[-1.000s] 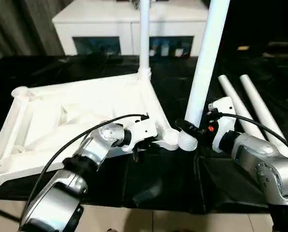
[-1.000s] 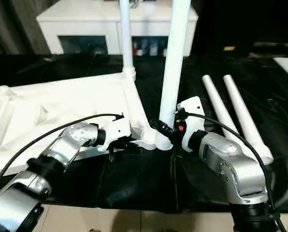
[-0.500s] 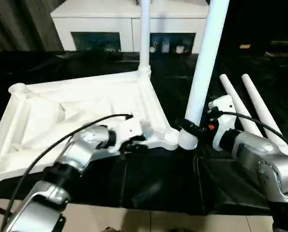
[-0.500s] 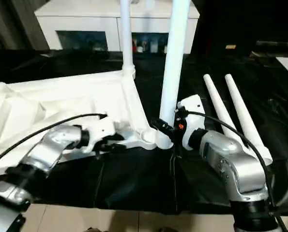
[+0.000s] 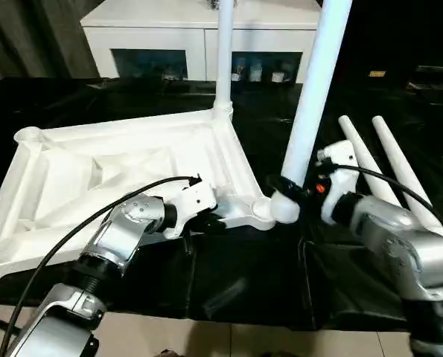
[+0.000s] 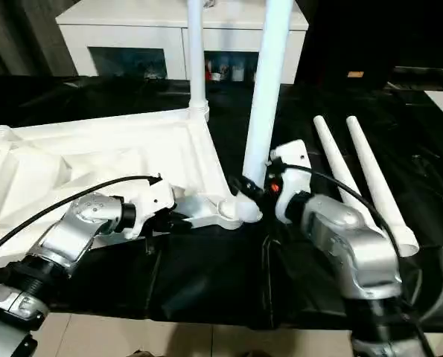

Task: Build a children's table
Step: Insert table leg to table base

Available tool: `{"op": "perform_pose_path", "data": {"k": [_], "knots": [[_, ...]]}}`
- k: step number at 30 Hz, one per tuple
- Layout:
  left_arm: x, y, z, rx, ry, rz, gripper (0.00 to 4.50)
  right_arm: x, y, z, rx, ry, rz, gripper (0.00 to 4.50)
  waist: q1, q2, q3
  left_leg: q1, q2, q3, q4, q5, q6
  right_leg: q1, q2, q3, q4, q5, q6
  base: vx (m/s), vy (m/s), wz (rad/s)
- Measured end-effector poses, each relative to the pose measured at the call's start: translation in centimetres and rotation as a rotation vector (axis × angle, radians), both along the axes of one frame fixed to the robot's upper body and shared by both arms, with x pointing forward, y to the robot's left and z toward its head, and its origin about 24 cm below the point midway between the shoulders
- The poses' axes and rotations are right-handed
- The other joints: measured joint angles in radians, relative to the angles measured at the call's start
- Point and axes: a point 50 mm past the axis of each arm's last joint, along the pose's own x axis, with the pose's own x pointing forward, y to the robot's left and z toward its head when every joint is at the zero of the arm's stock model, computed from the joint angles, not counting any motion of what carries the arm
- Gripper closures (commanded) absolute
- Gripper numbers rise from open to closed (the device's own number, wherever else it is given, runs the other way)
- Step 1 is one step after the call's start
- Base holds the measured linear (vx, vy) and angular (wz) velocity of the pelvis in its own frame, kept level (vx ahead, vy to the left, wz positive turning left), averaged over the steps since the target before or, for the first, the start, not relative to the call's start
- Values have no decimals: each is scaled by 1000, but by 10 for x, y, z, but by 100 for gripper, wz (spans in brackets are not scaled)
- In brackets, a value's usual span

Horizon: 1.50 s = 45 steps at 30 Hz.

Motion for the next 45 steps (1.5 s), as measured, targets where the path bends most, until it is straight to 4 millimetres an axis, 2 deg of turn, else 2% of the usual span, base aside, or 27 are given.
{"op": "perform_pose_path", "data": {"k": [5,11,14,18,21,37,45], "knots": [[-6,2,2,13,0,-23,450,6,-1,-3,9,4,5,264,-3,-7,-1,0,0,0,0,-1,1,-1,0,0,1,0,0,0,0,0],[-12,-2,4,19,9,-47,450,10,4,-2,66,32,92,264,3,-14,0,-1,1,1,-1,-2,1,-1,0,-1,2,-1,0,0,0,0],[-12,-3,4,29,3,-48,450,10,6,-6,81,78,142,264,3,-24,-1,0,2,1,0,-2,1,-1,0,-1,3,-1,0,0,0,0],[-12,-4,4,35,-3,-47,450,7,11,-16,81,139,198,264,3,-29,-1,0,1,1,1,-2,1,-1,0,0,5,-1,0,0,0,0],[-15,-3,4,45,-12,-42,450,9,12,-16,68,145,221,265,3,-38,-1,1,1,1,1,-2,0,-1,0,0,8,-2,1,0,0,0],[-16,-2,3,53,-12,-33,450,20,12,-28,148,159,184,265,1,-43,-3,2,2,1,4,-1,0,-1,0,0,10,-2,0,0,0,0],[-16,-2,3,54,-14,-27,450,16,6,-41,268,141,120,265,0,-44,-4,3,2,1,4,-1,0,-1,0,0,11,-1,0,0,0,0]]}}
